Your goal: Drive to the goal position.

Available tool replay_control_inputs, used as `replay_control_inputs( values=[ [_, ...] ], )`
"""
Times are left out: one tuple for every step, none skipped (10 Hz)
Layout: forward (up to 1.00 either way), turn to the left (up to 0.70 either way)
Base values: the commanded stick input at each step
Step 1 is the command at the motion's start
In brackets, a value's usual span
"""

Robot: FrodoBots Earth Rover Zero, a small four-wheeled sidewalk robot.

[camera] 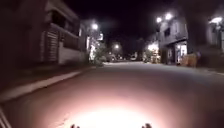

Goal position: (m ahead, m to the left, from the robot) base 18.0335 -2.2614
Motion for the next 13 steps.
replay_control_inputs(
  values=[
    [0.85, 0.00],
    [0.85, 0.00],
    [0.85, 0.00],
    [0.85, 0.00],
    [0.85, 0.00],
    [0.85, 0.00],
    [0.85, 0.00],
    [0.85, 0.00],
    [0.85, 0.00],
    [0.85, 0.00],
    [0.85, 0.00],
    [0.85, 0.00],
    [0.85, 0.00]
  ],
)
